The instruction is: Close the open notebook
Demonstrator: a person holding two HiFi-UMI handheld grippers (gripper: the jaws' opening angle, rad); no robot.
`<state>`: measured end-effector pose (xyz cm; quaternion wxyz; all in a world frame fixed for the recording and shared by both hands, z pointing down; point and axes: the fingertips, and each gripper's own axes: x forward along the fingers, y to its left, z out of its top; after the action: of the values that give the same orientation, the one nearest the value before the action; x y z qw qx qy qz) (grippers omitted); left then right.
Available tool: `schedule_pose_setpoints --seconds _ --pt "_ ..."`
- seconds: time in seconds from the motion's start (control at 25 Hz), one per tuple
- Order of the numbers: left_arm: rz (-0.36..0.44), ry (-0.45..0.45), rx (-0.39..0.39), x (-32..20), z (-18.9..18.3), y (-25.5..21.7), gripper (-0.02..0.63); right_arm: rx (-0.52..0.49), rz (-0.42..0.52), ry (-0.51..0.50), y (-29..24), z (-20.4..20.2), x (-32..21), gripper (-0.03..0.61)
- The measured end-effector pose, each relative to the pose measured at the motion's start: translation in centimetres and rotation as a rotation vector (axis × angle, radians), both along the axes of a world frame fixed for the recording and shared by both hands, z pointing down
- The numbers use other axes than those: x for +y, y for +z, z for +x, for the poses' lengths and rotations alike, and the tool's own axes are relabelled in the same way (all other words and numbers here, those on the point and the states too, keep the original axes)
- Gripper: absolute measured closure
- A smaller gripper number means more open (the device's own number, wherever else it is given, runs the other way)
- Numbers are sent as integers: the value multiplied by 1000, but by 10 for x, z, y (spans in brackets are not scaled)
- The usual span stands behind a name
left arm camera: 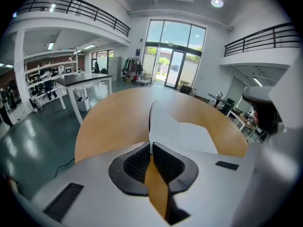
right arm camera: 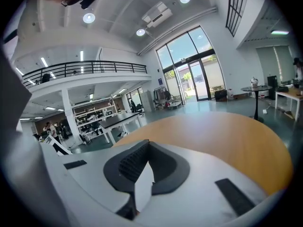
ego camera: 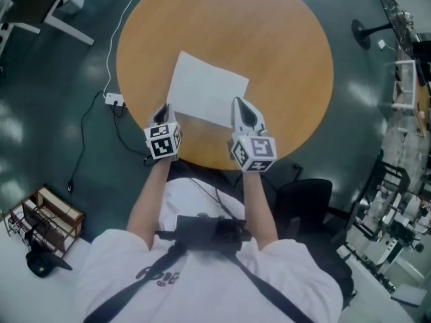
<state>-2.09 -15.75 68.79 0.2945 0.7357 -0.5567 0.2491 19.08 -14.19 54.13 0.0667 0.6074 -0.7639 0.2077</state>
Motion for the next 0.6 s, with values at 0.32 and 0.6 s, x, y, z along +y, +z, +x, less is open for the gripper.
schedule_pose_setpoints --seconds 0.32,0.6 --pt "73 171 39 21 54 -45 577 -6 32 83 -7 34 20 560" --pt "63 355 79 50 118 -46 577 -11 40 183 -9 65 44 560"
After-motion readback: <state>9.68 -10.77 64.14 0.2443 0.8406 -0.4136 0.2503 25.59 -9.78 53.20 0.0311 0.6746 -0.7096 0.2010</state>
